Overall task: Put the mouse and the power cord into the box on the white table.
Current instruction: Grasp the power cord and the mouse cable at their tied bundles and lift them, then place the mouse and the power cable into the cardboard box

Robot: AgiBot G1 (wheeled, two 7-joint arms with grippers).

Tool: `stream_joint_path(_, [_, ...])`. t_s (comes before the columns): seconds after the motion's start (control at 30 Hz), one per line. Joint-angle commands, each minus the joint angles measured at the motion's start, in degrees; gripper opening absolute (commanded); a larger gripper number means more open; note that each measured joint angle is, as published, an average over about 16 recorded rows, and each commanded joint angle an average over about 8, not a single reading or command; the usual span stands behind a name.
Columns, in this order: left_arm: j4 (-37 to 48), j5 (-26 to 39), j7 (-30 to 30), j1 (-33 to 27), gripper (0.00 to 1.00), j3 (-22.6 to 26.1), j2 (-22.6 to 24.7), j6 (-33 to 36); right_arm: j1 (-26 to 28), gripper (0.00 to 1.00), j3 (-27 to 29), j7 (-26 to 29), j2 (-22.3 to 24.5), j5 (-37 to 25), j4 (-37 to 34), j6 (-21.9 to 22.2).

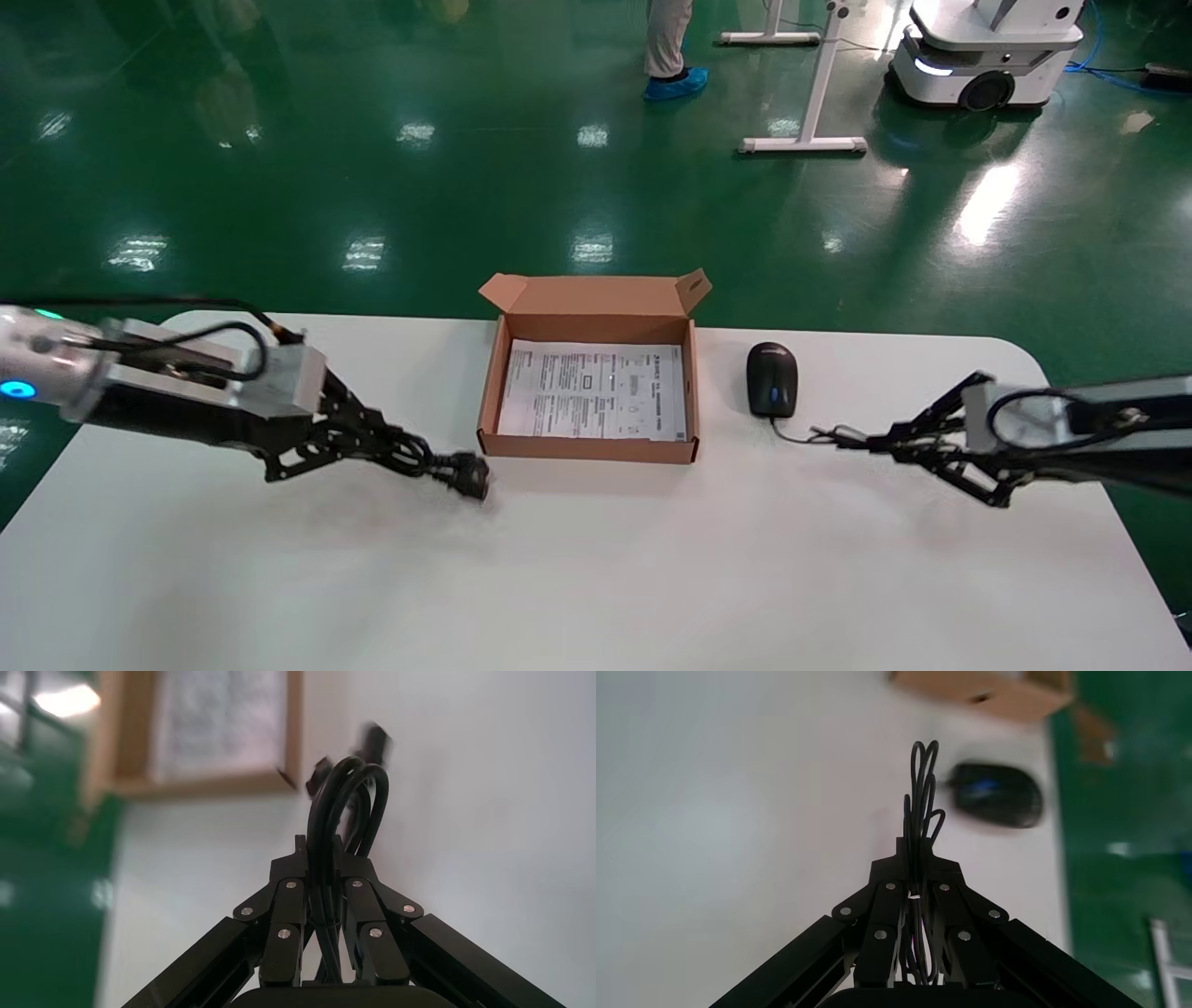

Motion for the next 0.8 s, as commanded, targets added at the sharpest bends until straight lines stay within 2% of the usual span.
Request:
stream_joint_path(0.03, [-0.9, -2.4, 0.4, -0.8, 0.0, -1.4, -1.6, 2.3, 1.7, 0.0, 0.6, 0.7, 1.2, 0.8, 0.6, -1.4])
stream_joint_path(0.2, [-5.7, -9.7, -2.9, -3.9, 0.0, -5.1, -6.4, 1.1, 7.0, 0.0, 2.4, 4.1, 1.1, 3.2, 3.5, -1.7])
stream_joint_path(0.3, [-7.9, -13.0, -6.2, -5.1, 0.0, -7.2, -7.2, -2.2, 9.5, 0.0, 3.4, 5.8, -0.6, 4.6, 4.9, -0.7])
stream_joint_path(0.57, [-12.9, -14.1, -14.4, -6.2, 0.0, -8.9, -2.8, -13.3, 11.9, 0.0, 4.8, 7.6, -7.8, 6.8, 5.5, 3.9])
stream_joint_path(0.8, [-12.1, -11.9, -16.4, -6.5, 0.0, -7.6, 1.9, -18.0, 10.4, 0.0, 4.8, 6.5, -14.2, 7.4, 3.5, 5.7])
